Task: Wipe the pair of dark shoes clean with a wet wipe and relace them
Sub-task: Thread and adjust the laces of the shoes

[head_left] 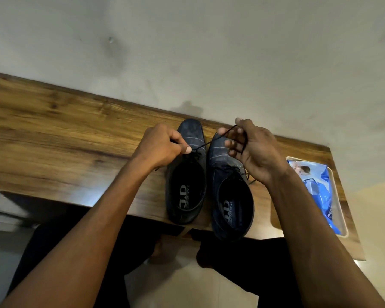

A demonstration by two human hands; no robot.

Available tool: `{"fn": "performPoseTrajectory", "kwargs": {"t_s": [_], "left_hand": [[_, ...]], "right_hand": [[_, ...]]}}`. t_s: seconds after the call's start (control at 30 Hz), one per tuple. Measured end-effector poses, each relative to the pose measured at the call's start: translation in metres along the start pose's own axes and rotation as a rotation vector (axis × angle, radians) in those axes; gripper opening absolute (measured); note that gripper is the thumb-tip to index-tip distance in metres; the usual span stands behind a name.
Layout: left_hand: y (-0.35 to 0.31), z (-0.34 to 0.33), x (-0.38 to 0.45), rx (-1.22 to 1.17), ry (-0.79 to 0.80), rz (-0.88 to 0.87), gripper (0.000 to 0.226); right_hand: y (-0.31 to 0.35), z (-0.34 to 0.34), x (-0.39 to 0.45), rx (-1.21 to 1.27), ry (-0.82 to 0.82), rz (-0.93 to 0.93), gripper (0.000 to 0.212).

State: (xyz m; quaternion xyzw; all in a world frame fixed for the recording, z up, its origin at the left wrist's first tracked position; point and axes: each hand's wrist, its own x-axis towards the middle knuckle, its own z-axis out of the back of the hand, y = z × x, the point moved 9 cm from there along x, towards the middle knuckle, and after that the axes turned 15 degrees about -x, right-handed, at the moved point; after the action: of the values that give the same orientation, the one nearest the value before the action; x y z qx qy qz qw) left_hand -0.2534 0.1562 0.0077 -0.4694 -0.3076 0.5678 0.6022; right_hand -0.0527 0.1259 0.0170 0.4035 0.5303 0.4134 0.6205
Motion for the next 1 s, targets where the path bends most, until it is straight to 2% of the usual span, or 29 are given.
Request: {"fn": "performPoseTrajectory", "kwargs": {"t_s": [0.1,0.27,0.43,0.57,0.73,0.8,0.87,0.93,1.0], "left_hand": [[0.001,0.004,0.001,-0.022,0.006,0.022,0.007],[0.005,0.012,-0.001,0.055,0.003,0.073,0.004],[0.013,0.017,-0.002,0.072,0.026,0.109,0.018],[0.020,0.020,0.000,0.069,0.057,0.139,0.020],[0.024,0.022,-0.001,0.180,0.056,0.183,0.026],[0.023,0.024,-0.001,0.185,0.029,0.183,0.027],[0.021,0.031,0.000,0.230,-0.039,0.142,0.014],[0.017,0.039,-0.001,0.281,-0.136,0.093,0.027],[0.016,0.042,-0.002,0.265,-0.189,0.076,0.041]], "right_hand": [[-0.001,0.008,0.000,-0.107,-0.046,0.031,0.044],[-0.008,0.013,0.005,-0.434,-0.109,0.106,0.041],[0.001,0.009,0.002,-0.906,-0.148,0.237,0.045],[0.000,0.008,0.000,-1.056,-0.172,0.265,0.044],[-0.010,0.000,0.007,-1.259,-0.190,0.337,0.048],[-0.009,-0.001,0.008,-1.267,-0.186,0.336,0.048],[-0.008,0.001,0.010,-1.261,-0.169,0.305,0.043],[-0.007,0.006,0.009,-1.324,-0.201,0.258,0.038],[0.006,0.014,0.000,-1.465,-0.359,0.263,0.037]]}}
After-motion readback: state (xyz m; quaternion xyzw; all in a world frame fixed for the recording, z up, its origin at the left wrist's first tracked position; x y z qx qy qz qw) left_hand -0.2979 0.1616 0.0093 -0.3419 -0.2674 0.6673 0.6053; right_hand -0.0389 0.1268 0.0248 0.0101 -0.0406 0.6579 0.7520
